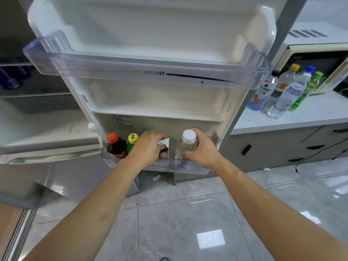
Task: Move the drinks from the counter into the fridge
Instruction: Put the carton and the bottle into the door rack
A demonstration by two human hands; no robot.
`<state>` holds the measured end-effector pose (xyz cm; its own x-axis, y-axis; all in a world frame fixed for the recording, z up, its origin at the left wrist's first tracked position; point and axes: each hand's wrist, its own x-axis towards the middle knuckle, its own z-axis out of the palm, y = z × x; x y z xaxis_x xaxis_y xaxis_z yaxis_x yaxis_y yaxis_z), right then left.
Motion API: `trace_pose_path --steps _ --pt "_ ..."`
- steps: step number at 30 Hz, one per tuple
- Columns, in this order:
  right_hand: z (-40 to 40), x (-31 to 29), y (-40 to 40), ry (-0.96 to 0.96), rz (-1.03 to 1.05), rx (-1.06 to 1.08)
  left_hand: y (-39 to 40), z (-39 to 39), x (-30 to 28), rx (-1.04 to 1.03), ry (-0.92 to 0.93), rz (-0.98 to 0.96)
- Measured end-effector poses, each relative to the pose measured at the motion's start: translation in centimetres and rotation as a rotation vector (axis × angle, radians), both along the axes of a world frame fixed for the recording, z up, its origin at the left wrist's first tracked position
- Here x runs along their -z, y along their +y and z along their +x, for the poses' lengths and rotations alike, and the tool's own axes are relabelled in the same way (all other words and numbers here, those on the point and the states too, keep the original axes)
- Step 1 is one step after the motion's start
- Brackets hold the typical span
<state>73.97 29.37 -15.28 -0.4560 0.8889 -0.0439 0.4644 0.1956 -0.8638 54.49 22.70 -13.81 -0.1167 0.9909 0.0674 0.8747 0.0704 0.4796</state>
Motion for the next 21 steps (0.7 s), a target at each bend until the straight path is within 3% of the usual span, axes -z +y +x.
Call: trace_pose_path --steps 5,10,21 --pt "0.0 -0.7 -0.2 -0.005 -0.006 0.010 -0.4 0.4 -0.1 0.005 0.005 -0.013" --pt "-0.1 -1.9 0.1 -0.028 -0.120 -0.129 -0.5 0.5 -0.5 -0.012 -0.006 -0.013" --pt "-0.9 -1.6 -0.6 0.016 -0.116 -0.049 -1.4 0.5 0.1 -0.014 -0.050 0.064"
